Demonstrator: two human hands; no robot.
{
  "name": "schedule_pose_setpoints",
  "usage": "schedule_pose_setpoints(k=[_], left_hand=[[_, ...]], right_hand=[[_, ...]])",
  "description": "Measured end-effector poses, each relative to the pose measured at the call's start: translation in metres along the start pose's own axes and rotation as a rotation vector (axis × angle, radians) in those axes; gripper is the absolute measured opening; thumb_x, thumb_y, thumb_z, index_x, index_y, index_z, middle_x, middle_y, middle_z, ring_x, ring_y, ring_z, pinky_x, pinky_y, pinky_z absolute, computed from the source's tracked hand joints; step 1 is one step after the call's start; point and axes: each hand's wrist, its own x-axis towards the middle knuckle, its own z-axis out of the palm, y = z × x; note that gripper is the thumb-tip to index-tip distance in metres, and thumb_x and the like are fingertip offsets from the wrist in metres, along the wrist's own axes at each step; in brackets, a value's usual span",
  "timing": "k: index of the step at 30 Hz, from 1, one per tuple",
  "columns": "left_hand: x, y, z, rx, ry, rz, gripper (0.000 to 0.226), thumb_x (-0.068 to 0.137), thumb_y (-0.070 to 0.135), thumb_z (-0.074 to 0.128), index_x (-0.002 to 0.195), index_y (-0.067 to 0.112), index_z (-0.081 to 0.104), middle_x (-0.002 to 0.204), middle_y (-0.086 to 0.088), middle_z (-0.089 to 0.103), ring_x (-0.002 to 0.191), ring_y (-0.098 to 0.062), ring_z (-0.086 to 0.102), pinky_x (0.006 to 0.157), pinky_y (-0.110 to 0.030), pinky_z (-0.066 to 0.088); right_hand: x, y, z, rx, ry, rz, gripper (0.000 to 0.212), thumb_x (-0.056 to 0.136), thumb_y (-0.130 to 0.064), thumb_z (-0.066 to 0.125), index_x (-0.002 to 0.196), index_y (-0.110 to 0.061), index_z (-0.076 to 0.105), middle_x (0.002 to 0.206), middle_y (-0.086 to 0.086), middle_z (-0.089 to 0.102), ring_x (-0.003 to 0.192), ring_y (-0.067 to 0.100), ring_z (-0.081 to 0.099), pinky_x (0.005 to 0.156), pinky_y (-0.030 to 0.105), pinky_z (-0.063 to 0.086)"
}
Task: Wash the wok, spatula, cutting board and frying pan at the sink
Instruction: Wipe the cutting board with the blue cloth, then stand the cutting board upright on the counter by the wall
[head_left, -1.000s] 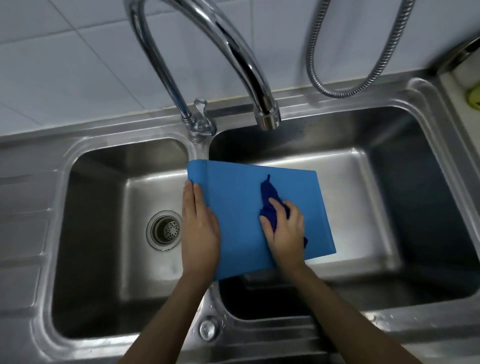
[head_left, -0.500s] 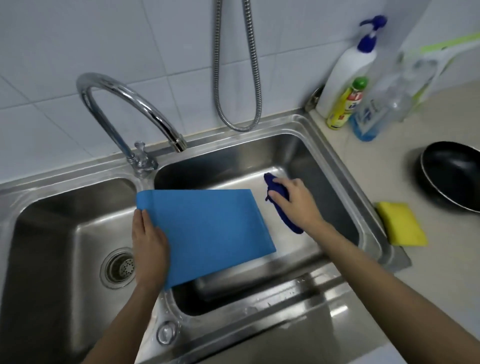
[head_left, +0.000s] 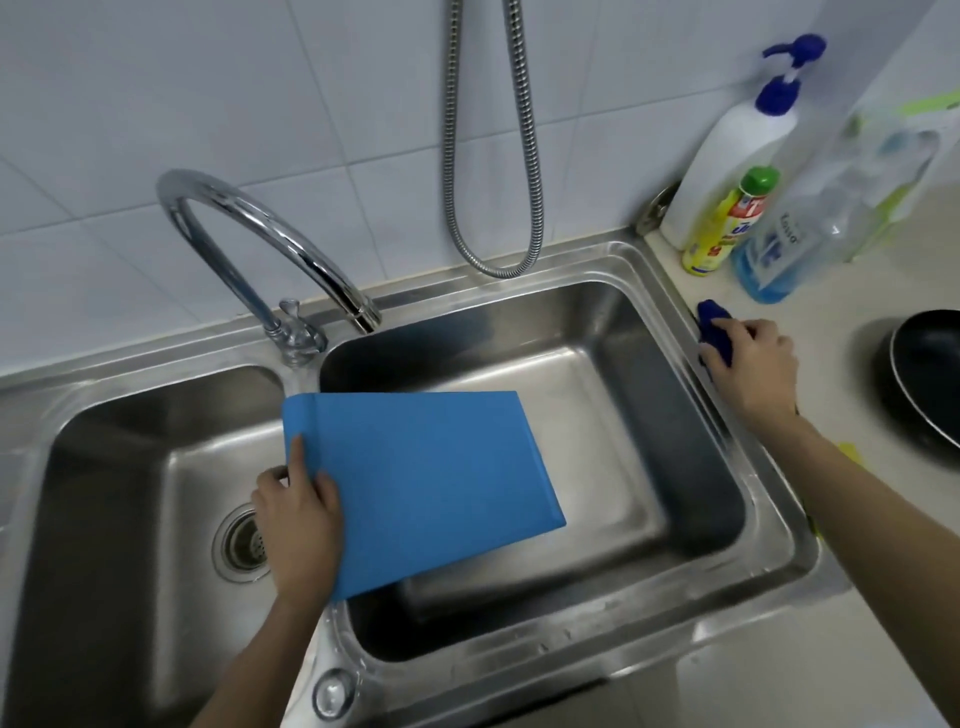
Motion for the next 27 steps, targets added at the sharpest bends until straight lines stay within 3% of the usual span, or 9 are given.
schedule_pose_setpoints(k=[3, 7, 9, 12, 15, 19, 22, 24, 27], left_hand=[[0.000, 0.004, -0.003, -0.001, -0.029, -0.026, 0.052, 0.095, 0.019, 0.046, 0.144, 0.019, 0.032, 0.107, -0.022, 0.044, 0.097, -0.040, 0.043, 0.079, -0.051, 0.043], [0.001, 0.009, -0.012, -0.029, -0.086, -0.074, 0.053, 0.095, 0.025, 0.045, 0.146, 0.023, 0.029, 0.106, -0.018, 0.041, 0.095, -0.037, 0.044, 0.079, -0.047, 0.043], [0.003, 0.009, -0.017, -0.099, -0.109, -0.118, 0.053, 0.095, 0.027, 0.047, 0.145, 0.027, 0.030, 0.105, -0.014, 0.039, 0.094, -0.034, 0.046, 0.085, -0.044, 0.043], [-0.002, 0.016, -0.028, -0.222, -0.116, -0.103, 0.053, 0.094, 0.026, 0.052, 0.144, 0.029, 0.033, 0.103, -0.011, 0.038, 0.084, -0.027, 0.048, 0.085, -0.037, 0.042], [-0.012, 0.035, -0.038, -0.289, -0.114, -0.068, 0.055, 0.092, 0.026, 0.055, 0.144, 0.029, 0.035, 0.103, -0.012, 0.040, 0.075, -0.020, 0.047, 0.082, -0.030, 0.041], [-0.026, 0.065, -0.052, -0.381, -0.157, -0.012, 0.058, 0.090, 0.018, 0.058, 0.143, 0.027, 0.036, 0.105, -0.005, 0.036, 0.074, -0.001, 0.041, 0.072, -0.009, 0.033], [-0.029, 0.078, -0.066, -0.439, -0.349, 0.247, 0.061, 0.084, 0.004, 0.057, 0.139, 0.025, 0.042, 0.113, -0.002, 0.036, 0.089, -0.004, 0.046, 0.089, -0.018, 0.042], [-0.027, 0.083, -0.070, -0.287, -0.424, 0.538, 0.075, 0.072, 0.003, 0.057, 0.140, 0.029, 0.040, 0.122, -0.003, 0.036, 0.108, -0.012, 0.042, 0.101, -0.025, 0.039], [-0.022, 0.107, -0.063, 0.222, -0.172, 0.902, 0.084, 0.061, 0.005, 0.069, 0.139, 0.024, 0.042, 0.115, -0.014, 0.050, 0.105, -0.030, 0.049, 0.089, -0.037, 0.046]], right_hand=[[-0.002, -0.005, 0.003, -0.028, 0.019, 0.041, 0.050, 0.091, -0.041, 0.049, 0.132, -0.014, 0.052, 0.129, 0.024, 0.046, 0.108, 0.048, 0.044, 0.096, 0.055, 0.038], [-0.040, -0.047, 0.003, -0.007, 0.139, -0.012, 0.060, 0.093, -0.051, 0.035, 0.141, -0.015, 0.038, 0.151, 0.024, 0.023, 0.139, 0.045, 0.020, 0.114, 0.057, 0.011], [-0.090, -0.088, 0.015, 0.108, -0.029, -0.289, 0.074, 0.090, -0.066, 0.032, 0.143, -0.014, 0.035, 0.153, 0.018, 0.025, 0.143, 0.035, 0.019, 0.117, 0.049, 0.005], [-0.173, -0.146, 0.040, 0.133, -0.540, -0.734, 0.104, 0.072, -0.078, 0.044, 0.152, -0.018, 0.014, 0.158, 0.011, 0.011, 0.146, 0.027, 0.012, 0.118, 0.041, 0.001], [-0.219, -0.178, 0.053, 0.113, -0.622, -0.727, 0.109, 0.071, -0.058, 0.060, 0.152, -0.019, -0.002, 0.159, 0.008, -0.001, 0.146, 0.025, 0.005, 0.119, 0.041, 0.003], [-0.237, -0.176, 0.055, 0.244, -0.479, -0.609, 0.088, 0.080, -0.021, 0.064, 0.151, -0.013, 0.014, 0.155, 0.010, 0.022, 0.140, 0.028, 0.030, 0.113, 0.036, 0.028], [-0.234, -0.151, 0.047, 0.503, -0.465, -0.501, 0.076, 0.083, -0.001, 0.054, 0.149, -0.015, 0.019, 0.155, 0.004, 0.025, 0.142, 0.020, 0.029, 0.115, 0.025, 0.022], [-0.221, -0.131, 0.034, 0.671, -0.489, -0.400, 0.070, 0.088, 0.003, 0.048, 0.147, -0.025, 0.021, 0.153, -0.005, 0.027, 0.141, 0.008, 0.027, 0.117, 0.019, 0.015], [-0.203, -0.109, 0.013, 0.803, -0.504, -0.295, 0.065, 0.091, 0.003, 0.049, 0.144, -0.031, 0.031, 0.145, -0.011, 0.039, 0.132, 0.000, 0.038, 0.116, 0.026, 0.027]])
